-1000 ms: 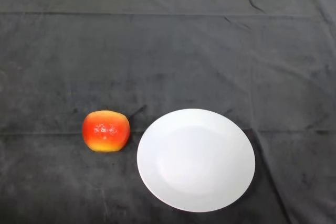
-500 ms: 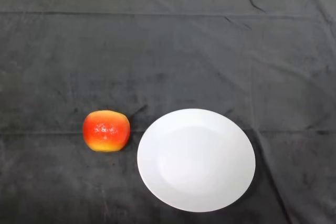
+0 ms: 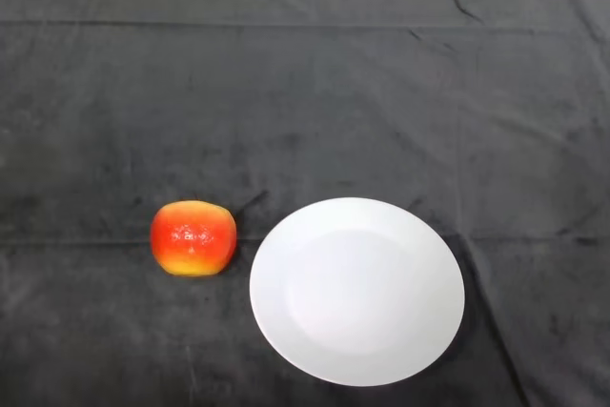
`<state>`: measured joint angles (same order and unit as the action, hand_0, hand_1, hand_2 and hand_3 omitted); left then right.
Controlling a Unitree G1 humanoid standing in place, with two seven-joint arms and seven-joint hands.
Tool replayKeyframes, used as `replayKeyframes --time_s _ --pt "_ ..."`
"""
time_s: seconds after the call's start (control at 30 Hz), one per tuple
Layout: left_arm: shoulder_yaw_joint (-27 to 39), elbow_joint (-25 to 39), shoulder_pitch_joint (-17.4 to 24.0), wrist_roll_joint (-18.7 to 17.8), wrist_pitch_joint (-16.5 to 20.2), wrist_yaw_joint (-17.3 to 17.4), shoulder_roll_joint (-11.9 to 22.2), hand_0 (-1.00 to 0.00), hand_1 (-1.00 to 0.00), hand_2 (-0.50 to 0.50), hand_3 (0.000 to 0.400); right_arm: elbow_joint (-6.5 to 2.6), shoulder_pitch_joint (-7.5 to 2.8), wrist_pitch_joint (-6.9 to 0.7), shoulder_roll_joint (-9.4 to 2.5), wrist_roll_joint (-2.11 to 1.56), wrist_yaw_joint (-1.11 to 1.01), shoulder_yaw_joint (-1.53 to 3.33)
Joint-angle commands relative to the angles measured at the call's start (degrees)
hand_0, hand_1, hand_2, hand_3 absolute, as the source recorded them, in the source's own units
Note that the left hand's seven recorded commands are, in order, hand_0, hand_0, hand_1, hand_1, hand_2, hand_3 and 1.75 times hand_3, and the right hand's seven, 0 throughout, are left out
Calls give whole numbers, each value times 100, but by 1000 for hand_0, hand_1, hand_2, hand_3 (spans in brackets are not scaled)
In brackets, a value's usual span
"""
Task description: Move the apple to the plate
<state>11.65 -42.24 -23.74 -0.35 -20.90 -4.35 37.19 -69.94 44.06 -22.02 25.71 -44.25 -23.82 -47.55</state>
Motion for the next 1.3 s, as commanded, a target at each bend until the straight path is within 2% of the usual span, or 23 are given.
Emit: replayKeyframes --time_s 0.03,0.3,0.53,0.8,1.3 --pt "-160 391 340 126 204 125 -123 0 0 0 0 50 287 3 164 -142 -17 -1" --pt "-462 1749 844 184 786 509 -204 0 0 0 0 92 270 3 146 -140 -3 8" --pt "-701 2279 964 286 1159 683 -327 0 0 0 0 126 257 2 133 -139 9 16" --pt "-1034 2412 871 472 1479 759 -577 0 0 0 0 156 246 0 122 -140 21 22" --pt "-1745 2133 569 795 1734 857 -1147 0 0 0 0 188 234 -5 110 -146 36 29"
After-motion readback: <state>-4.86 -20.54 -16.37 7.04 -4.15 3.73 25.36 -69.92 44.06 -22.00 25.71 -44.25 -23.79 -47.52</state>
